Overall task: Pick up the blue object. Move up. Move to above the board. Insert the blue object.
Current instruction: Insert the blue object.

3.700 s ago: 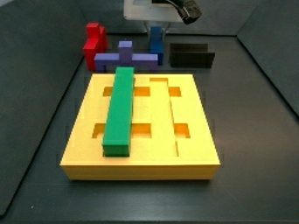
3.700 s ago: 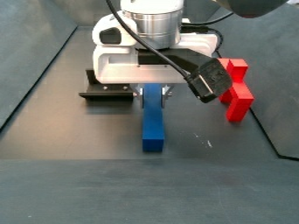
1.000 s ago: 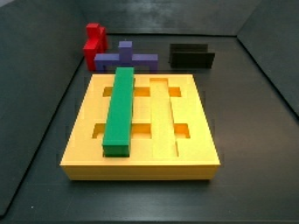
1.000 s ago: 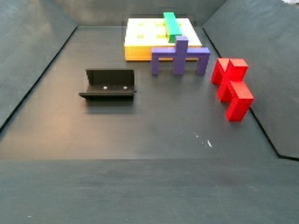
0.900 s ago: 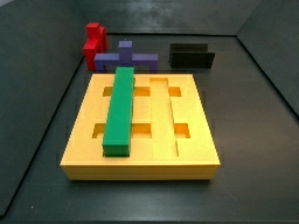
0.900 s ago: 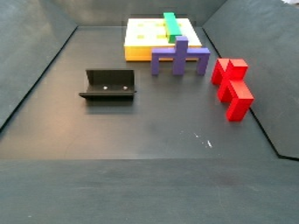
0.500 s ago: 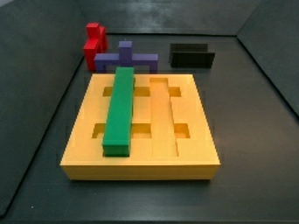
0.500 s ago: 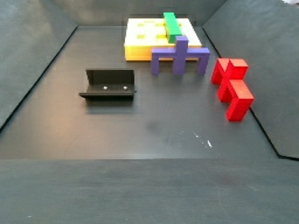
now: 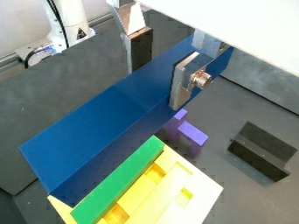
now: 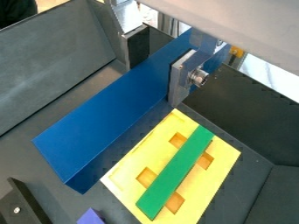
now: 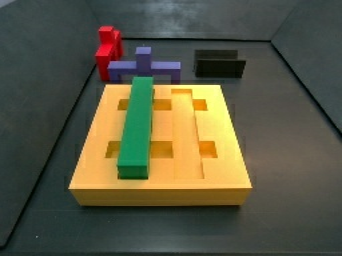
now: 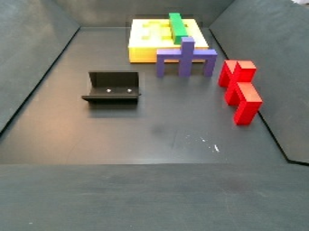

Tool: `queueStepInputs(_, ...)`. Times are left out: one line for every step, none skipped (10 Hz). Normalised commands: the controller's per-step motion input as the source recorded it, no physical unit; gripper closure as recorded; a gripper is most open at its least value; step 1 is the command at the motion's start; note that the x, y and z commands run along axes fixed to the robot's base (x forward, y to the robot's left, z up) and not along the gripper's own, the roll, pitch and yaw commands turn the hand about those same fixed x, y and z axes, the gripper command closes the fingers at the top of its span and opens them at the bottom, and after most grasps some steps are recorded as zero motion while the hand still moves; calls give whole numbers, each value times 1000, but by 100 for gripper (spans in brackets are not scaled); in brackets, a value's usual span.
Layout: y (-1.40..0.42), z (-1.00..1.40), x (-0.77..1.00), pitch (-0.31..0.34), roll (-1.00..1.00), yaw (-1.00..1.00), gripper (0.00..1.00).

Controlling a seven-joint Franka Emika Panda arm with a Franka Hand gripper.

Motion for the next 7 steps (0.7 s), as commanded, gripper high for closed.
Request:
queueStepInputs(-37,0,0,0,0,0,100)
queueStepInputs(37,-271,0,-20,3,0,100)
queueStepInputs(0,-834,206,-64,67,0,100)
queueStepInputs(-94,-1000,503,-16,0,157,100)
queueStepInputs(-134,-1000,529,-1,20,149,100)
queueStepInputs(-109,-1000,546,-11,34,154,100)
queueStepInputs(0,-1000,523,-10,106,160,100)
